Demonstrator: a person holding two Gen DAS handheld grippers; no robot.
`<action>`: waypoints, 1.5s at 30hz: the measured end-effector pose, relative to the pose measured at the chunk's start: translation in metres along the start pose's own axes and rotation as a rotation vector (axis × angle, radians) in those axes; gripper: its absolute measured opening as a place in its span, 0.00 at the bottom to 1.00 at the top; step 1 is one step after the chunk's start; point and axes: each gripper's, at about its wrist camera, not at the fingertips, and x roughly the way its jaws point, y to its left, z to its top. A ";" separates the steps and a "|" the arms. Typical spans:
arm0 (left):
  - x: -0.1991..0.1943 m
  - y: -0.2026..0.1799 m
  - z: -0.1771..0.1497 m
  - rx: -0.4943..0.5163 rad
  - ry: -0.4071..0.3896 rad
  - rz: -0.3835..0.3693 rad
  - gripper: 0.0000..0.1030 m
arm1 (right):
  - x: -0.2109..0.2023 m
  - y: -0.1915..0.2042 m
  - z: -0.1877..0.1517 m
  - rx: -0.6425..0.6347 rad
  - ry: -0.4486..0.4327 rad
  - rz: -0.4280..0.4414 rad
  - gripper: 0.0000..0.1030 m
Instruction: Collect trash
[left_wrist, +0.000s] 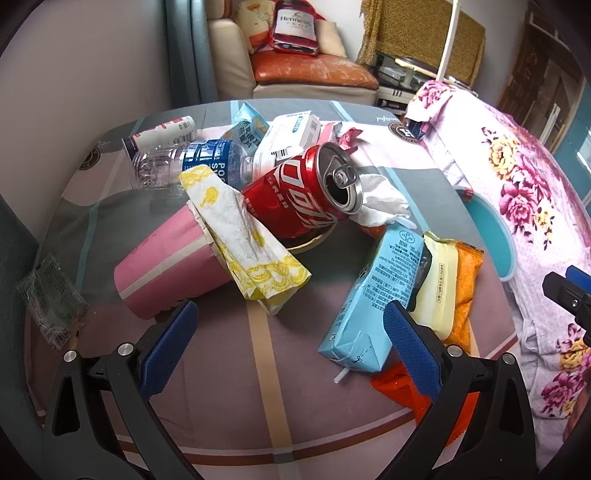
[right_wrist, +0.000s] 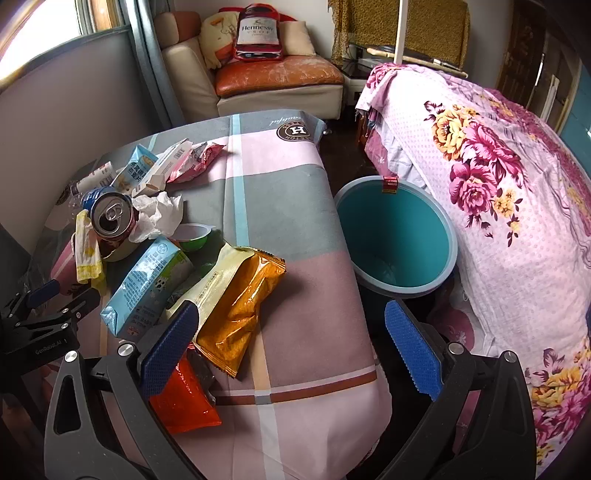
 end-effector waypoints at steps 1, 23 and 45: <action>0.002 0.000 0.000 0.001 0.014 -0.014 0.97 | 0.000 0.000 0.000 -0.001 0.001 0.000 0.94; 0.017 0.005 -0.001 0.022 0.054 -0.049 0.97 | 0.030 -0.006 -0.002 0.022 0.074 0.062 0.94; 0.021 0.006 0.005 0.102 0.072 -0.142 0.97 | 0.112 0.021 -0.004 0.055 0.209 0.273 0.23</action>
